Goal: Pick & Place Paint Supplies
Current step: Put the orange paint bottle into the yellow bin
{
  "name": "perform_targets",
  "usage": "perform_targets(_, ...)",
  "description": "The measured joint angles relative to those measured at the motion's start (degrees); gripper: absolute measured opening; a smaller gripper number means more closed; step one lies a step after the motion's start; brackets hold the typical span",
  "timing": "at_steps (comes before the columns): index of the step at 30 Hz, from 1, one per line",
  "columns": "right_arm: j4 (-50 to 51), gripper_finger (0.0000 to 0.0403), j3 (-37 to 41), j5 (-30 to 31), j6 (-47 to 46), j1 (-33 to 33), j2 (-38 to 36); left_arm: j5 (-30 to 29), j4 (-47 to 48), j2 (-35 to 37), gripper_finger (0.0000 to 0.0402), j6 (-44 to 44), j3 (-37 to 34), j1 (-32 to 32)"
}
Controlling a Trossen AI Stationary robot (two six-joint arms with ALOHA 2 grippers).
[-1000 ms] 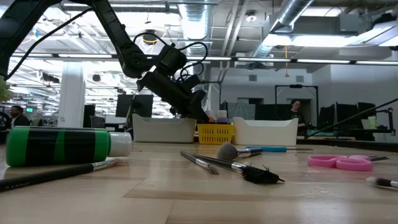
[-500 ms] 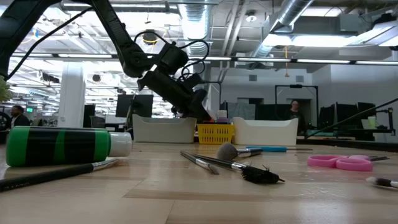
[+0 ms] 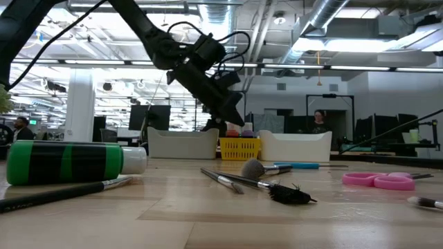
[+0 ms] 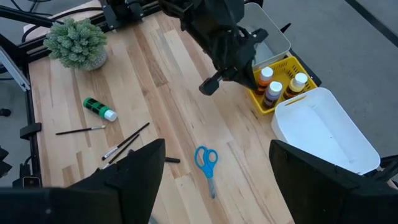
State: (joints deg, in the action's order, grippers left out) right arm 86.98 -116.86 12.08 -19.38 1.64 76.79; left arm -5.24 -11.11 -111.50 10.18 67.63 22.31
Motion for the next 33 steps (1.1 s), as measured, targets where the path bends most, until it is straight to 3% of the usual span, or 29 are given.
perform_targets(13, 1.2, 0.0283, 0.0, 0.0, 0.7, 0.0, 0.0, 3.6, 2.7, 0.0, 0.0000, 0.1, 0.2, 2.4)
perform_targets(33, 1.2, 0.0283, 0.0, 0.0, 1.8, 0.0, 0.0, 3.6, 3.1, 0.0, 0.0000, 0.3, 0.2, 2.9)
